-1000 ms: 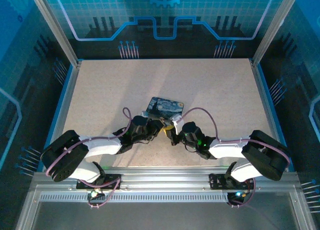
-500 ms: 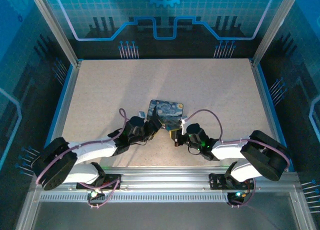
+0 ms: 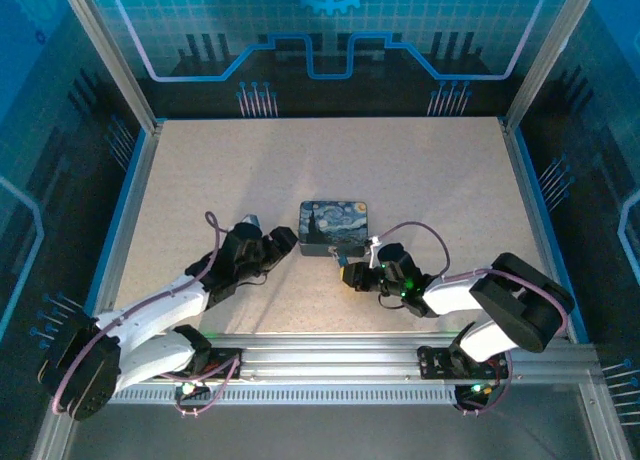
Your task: Unlock a padlock with a key
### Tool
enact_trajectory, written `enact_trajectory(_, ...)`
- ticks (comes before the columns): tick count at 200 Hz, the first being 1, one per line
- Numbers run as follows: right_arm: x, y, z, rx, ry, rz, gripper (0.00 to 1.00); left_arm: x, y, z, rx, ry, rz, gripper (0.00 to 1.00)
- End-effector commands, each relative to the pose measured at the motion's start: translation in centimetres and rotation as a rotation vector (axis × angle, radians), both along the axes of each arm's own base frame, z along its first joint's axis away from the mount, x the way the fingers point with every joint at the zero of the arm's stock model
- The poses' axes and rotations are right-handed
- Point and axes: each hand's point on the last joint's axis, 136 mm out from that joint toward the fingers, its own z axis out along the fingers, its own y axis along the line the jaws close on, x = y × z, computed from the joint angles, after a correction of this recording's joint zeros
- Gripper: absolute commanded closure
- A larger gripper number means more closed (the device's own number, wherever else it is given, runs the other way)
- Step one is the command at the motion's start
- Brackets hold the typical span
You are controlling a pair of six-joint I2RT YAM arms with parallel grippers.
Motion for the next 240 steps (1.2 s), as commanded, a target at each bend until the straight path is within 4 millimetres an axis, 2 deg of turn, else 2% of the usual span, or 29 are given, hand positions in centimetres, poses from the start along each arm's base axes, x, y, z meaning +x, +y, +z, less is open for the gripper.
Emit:
enact_trajectory(1, -0.3, -0.8, -0.5, -0.034, 0.013, 0.005, 0.67, 0.7, 0.0, 0.8, 0.040, -0.011, -0.089, 0.24)
enact_trajectory(20, 0.0, -1.2, 0.5, -0.043, -0.036, 0.028, 0.52, 1.6, -0.3, 1.1, 0.043, -0.015, -0.142, 0.24)
enact_trajectory(52, 0.7, -1.7, 2.6, -0.002, -0.117, 0.067, 0.42, 3.1, -1.5, 0.7, 0.099, -0.013, -0.244, 0.23)
enact_trajectory(86, 1.8, -1.6, 4.4, 0.062, -0.159, 0.094, 0.37, 4.6, -3.2, -1.2, 0.126, 0.038, -0.335, 0.24)
enact_trajectory(111, 2.6, -1.0, 5.1, 0.092, -0.172, 0.122, 0.37, 5.0, -4.5, -2.8, 0.107, 0.086, -0.390, 0.32)
enact_trajectory(131, 3.8, -1.0, 5.3, 0.087, -0.192, 0.117, 0.36, 4.7, -4.5, -4.4, 0.116, 0.127, -0.399, 0.41)
enact_trajectory(158, 5.7, -0.8, 5.9, 0.104, -0.224, 0.132, 0.36, 3.2, -4.0, -6.4, 0.120, 0.177, -0.388, 0.48)
enact_trajectory(193, 7.6, -0.6, 5.8, 0.154, -0.238, 0.160, 0.35, 1.1, -3.7, -7.9, 0.134, 0.210, -0.372, 0.49)
enact_trajectory(210, 7.3, -1.1, 5.1, 0.158, -0.231, 0.142, 0.35, 0.6, -3.7, -8.2, 0.132, 0.212, -0.362, 0.49)
enact_trajectory(240, 5.7, -1.8, 3.7, 0.151, -0.205, 0.143, 0.36, 0.6, -3.9, -8.3, 0.129, 0.209, -0.354, 0.50)
